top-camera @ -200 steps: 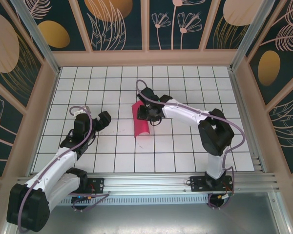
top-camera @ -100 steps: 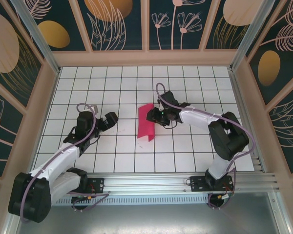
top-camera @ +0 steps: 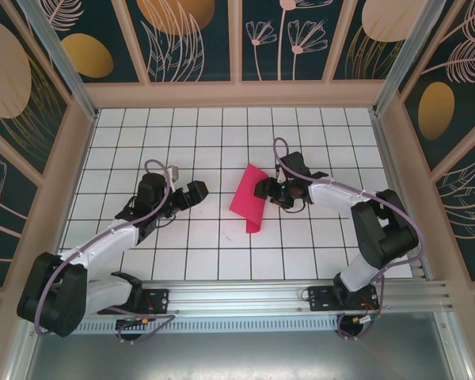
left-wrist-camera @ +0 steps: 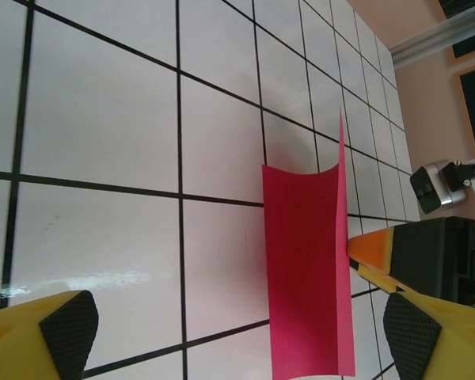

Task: Fold a paper plane with a square sheet of paper (pick it up from the middle)
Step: Fold the square sheet of paper in half at the center of the table.

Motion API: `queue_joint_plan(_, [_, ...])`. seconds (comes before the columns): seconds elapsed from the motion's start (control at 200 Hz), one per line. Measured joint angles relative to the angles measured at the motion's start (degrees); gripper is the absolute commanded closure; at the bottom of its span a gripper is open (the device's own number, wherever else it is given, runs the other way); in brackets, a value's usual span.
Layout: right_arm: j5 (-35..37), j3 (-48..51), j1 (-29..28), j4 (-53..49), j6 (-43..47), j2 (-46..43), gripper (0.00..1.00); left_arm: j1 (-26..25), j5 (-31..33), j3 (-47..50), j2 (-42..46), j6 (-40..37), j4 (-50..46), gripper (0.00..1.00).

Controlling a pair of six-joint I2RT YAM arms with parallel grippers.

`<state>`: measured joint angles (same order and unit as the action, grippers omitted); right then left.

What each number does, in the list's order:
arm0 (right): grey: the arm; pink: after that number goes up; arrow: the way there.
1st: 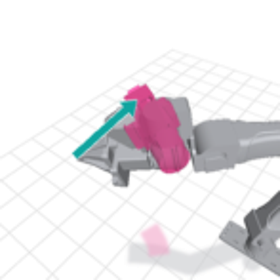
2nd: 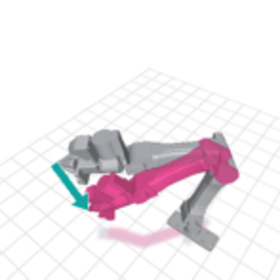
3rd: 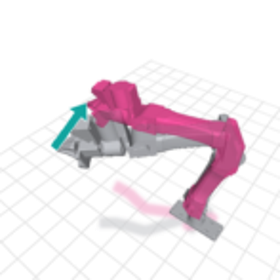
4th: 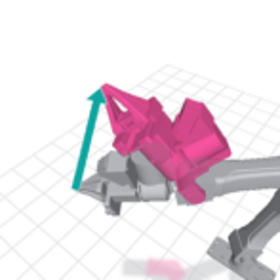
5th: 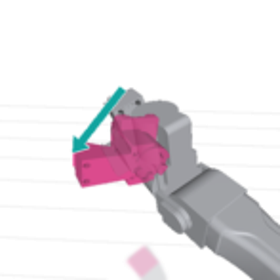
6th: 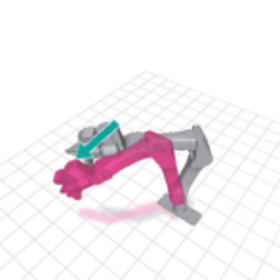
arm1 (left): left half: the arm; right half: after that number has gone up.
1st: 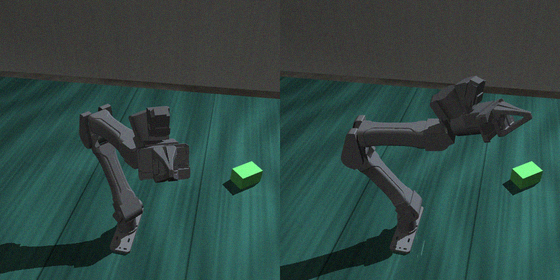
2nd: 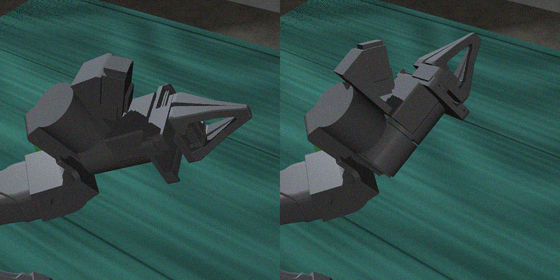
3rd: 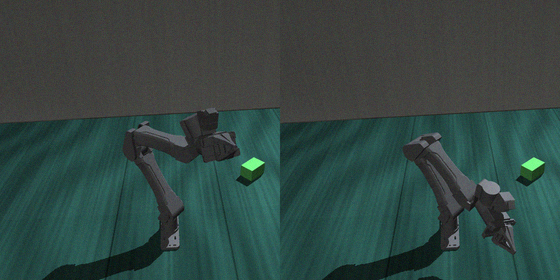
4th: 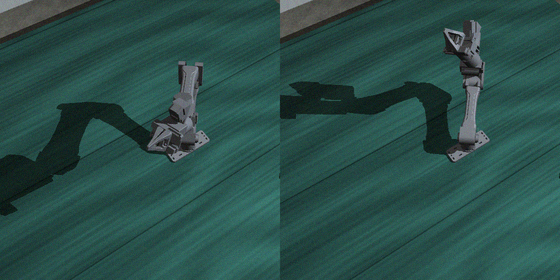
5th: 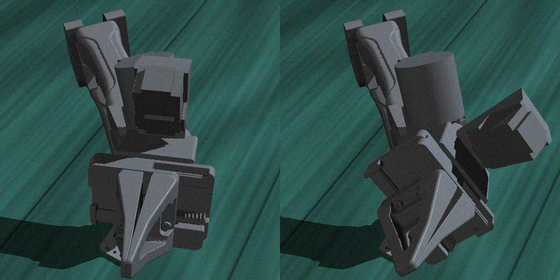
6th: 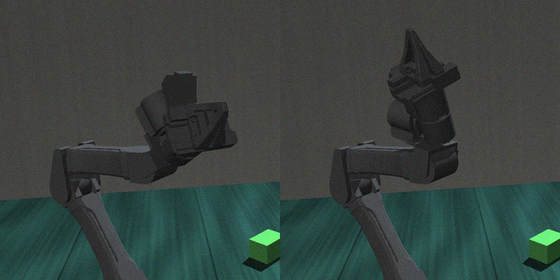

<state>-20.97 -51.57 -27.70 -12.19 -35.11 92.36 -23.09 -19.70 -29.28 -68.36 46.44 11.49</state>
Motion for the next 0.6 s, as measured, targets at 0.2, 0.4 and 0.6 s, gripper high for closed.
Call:
queue_joint_plan(0.2, [0.5,0.0,0.2,-2.1,2.8,-0.2,0.38,-3.4,-0.9,-1.5,-4.3,1.6,2.5,0.19])
queue_joint_plan(0.4, [2.4,0.3,0.3,-5.5,6.4,-0.2,0.37,-6.1,-1.0,-3.3,-8.0,2.6,4.0,0.26])
queue_joint_plan(0.6, [6.5,0.3,0.3,-8.5,7.4,-0.2,0.37,-8.9,-1.3,-6.6,-12.5,3.5,5.7,0.35])
